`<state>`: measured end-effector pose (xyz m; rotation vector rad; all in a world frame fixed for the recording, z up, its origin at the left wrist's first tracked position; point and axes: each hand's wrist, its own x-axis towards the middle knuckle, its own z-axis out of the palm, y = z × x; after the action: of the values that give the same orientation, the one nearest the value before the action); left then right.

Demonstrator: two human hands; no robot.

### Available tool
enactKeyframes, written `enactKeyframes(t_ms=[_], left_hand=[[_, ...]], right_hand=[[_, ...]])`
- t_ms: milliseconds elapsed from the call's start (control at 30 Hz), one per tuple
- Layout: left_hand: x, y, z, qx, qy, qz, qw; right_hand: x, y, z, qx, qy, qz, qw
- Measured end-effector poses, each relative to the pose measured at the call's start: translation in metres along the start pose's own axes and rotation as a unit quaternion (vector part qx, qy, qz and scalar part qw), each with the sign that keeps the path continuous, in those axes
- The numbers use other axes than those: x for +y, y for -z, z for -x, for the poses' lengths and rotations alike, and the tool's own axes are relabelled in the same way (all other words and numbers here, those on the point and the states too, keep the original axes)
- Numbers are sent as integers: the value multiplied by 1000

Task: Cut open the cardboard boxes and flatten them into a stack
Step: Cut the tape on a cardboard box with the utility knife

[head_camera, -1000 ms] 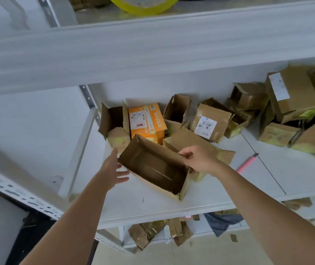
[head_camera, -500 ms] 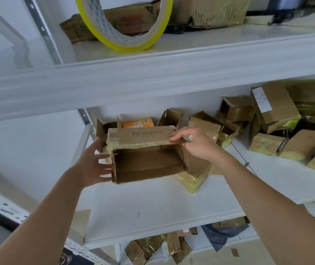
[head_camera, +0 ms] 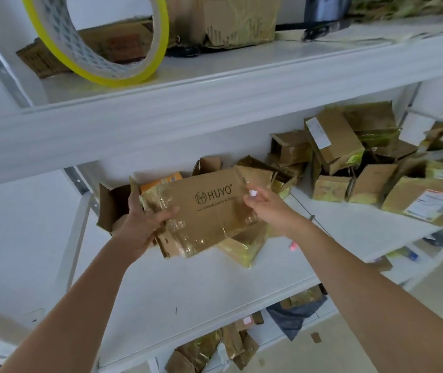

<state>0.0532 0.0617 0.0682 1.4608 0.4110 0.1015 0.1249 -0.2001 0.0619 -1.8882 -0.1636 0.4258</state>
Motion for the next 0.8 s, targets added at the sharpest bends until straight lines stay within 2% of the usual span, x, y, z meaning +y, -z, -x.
enactKeyframes(t_ms=[100, 200, 300, 433, 500, 567, 633, 733, 800], left_hand=[[2, -16, 3, -29, -64, -142, 987], [3, -41, 14, -28, -149, -248, 957], [3, -67, 23, -52, -228, -288, 929], [3, -94, 27, -86, -259, -297, 915], [-1, -110, 25, -104, -265, -291, 913], [-5, -128, 25, -117, -252, -265, 923], [-9, -149, 23, -107, -193, -183, 958], [-12, -179, 10, -73, -55, -42, 995], [-14, -208, 3, -68, 22, -32, 997]], right_hand=[[-11, 1, 5, -28, -58, -132, 989], [-18, -1, 8, -22, -73, -177, 981], [-15, -2, 9, -6, -70, -175, 982], [-9, 9, 12, -28, -41, -188, 981], [-8, 20, 11, -9, -25, -175, 984], [-2, 35, 7, 26, -13, -136, 990], [6, 53, 3, 38, 0, -98, 994], [20, 88, -1, 35, 46, -37, 998], [30, 116, -4, 17, 53, 10, 998]])
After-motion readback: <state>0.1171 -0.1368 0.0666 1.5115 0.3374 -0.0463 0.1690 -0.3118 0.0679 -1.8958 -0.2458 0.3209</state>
